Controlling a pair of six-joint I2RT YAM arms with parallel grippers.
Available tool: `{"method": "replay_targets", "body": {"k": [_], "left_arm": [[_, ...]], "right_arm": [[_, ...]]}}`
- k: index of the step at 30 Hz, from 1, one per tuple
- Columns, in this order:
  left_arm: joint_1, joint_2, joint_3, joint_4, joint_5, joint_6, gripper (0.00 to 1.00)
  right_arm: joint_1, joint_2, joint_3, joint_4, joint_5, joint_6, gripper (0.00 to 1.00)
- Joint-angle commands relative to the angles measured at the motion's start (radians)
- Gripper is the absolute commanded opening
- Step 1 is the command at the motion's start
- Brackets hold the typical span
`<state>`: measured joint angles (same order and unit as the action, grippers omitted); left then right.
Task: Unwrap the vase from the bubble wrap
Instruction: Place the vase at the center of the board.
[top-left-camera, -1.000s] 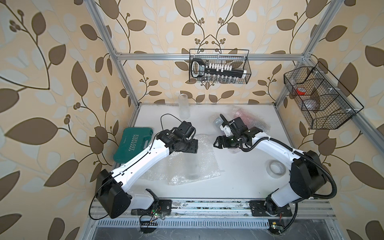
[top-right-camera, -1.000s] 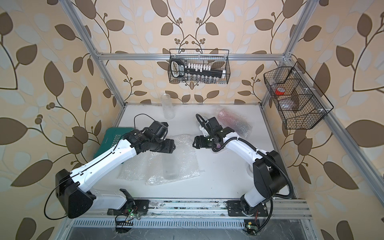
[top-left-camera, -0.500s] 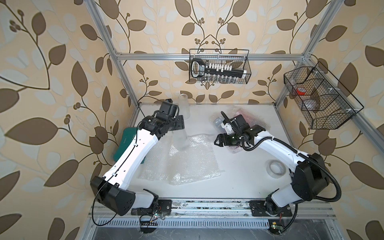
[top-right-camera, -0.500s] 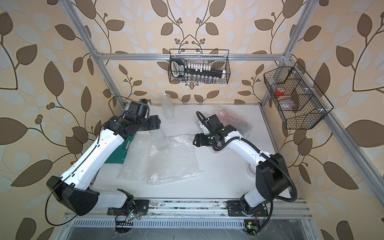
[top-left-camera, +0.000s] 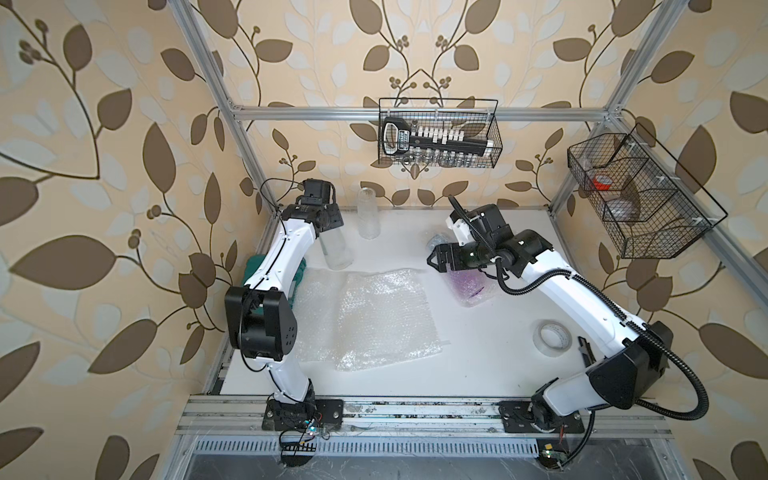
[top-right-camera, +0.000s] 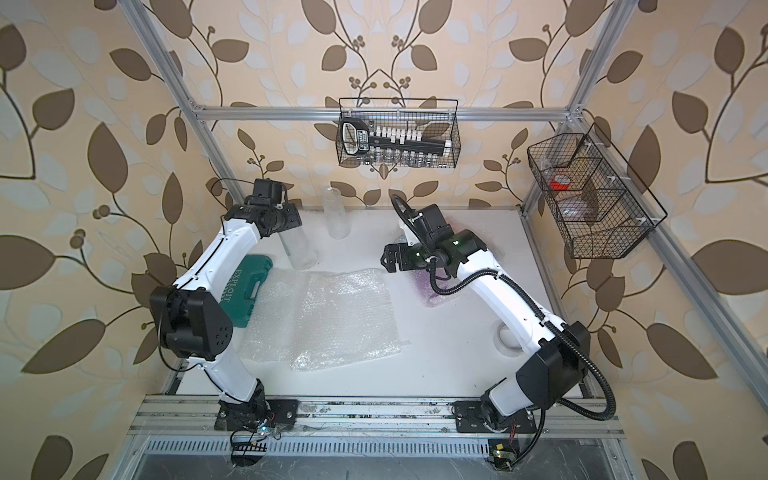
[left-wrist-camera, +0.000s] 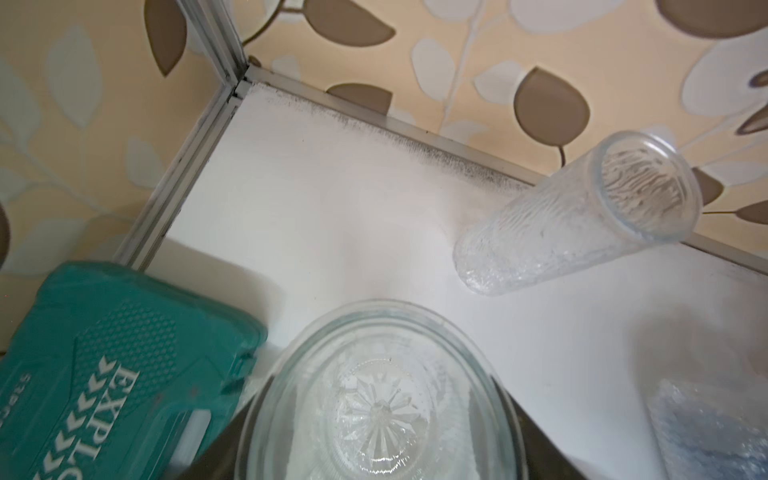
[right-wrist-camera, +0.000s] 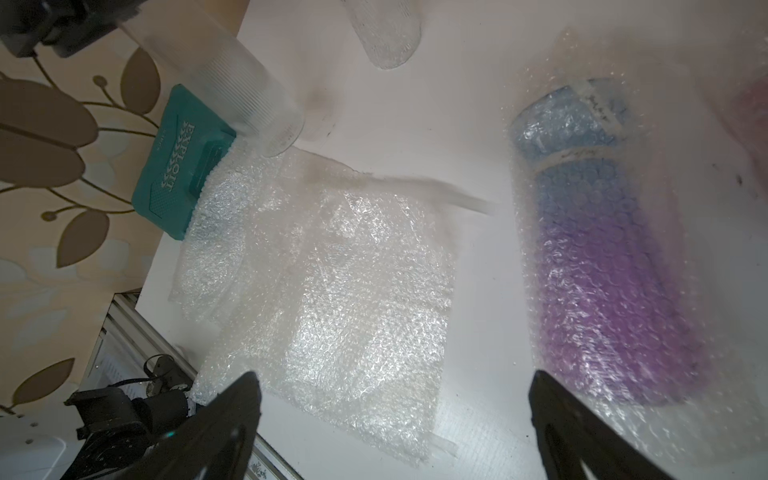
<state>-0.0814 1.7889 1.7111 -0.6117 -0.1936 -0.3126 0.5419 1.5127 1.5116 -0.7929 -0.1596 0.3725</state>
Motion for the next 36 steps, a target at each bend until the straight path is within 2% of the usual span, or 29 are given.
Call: {"method": "replay_targets", "body": {"k": [1, 5, 11, 17, 20, 21, 23, 26, 29, 30, 31, 36], "left_arm": [[0.024, 0.054, 0.155, 0.180, -0.032, 0.066, 0.00], [0.030, 0.179, 0.266, 0.249, -0.035, 0.139, 0.00], [0.053, 0.380, 0.508, 0.235, -0.017, 0.215, 0.00], [0.057, 0.533, 0.661, 0.229, 0.017, 0.234, 0.00], [0.059, 0.563, 0.682, 0.212, 0.020, 0.226, 0.00], [0.060, 0.557, 0.673, 0.214, 0.021, 0.225, 0.05], [0.059, 0.541, 0.641, 0.229, 0.023, 0.222, 0.30], [0.059, 0.529, 0.622, 0.222, 0.037, 0.231, 0.60], [0.060, 0.516, 0.618, 0.195, 0.038, 0.236, 0.88], [0.059, 0.507, 0.612, 0.191, 0.034, 0.238, 0.95], [0.059, 0.495, 0.603, 0.190, 0.026, 0.239, 0.99], [0.063, 0.450, 0.611, 0.142, 0.008, 0.250, 0.99]], "right_arm": [[0.035, -0.004, 0.017, 0.000, 0.055, -0.009, 0.99], [0.066, 0.005, 0.023, 0.015, 0.034, -0.002, 0.99], [0.072, -0.030, -0.010, 0.006, 0.044, 0.025, 0.99], [0.069, -0.096, -0.049, 0.012, 0.076, 0.018, 0.99], [0.064, -0.100, -0.022, 0.008, 0.078, 0.002, 0.99], [0.065, -0.100, -0.013, 0.005, 0.080, -0.001, 0.99], [0.065, -0.100, -0.002, -0.002, 0.084, -0.008, 0.99], [0.064, -0.109, 0.003, -0.003, 0.102, -0.032, 0.99], [0.053, -0.118, 0.027, -0.010, 0.139, -0.058, 0.99], [0.045, -0.120, 0.034, -0.011, 0.143, -0.061, 0.99], [0.039, -0.119, 0.044, -0.009, 0.146, -0.064, 0.99], [0.034, -0.107, 0.059, 0.006, 0.129, -0.044, 0.99]]}}
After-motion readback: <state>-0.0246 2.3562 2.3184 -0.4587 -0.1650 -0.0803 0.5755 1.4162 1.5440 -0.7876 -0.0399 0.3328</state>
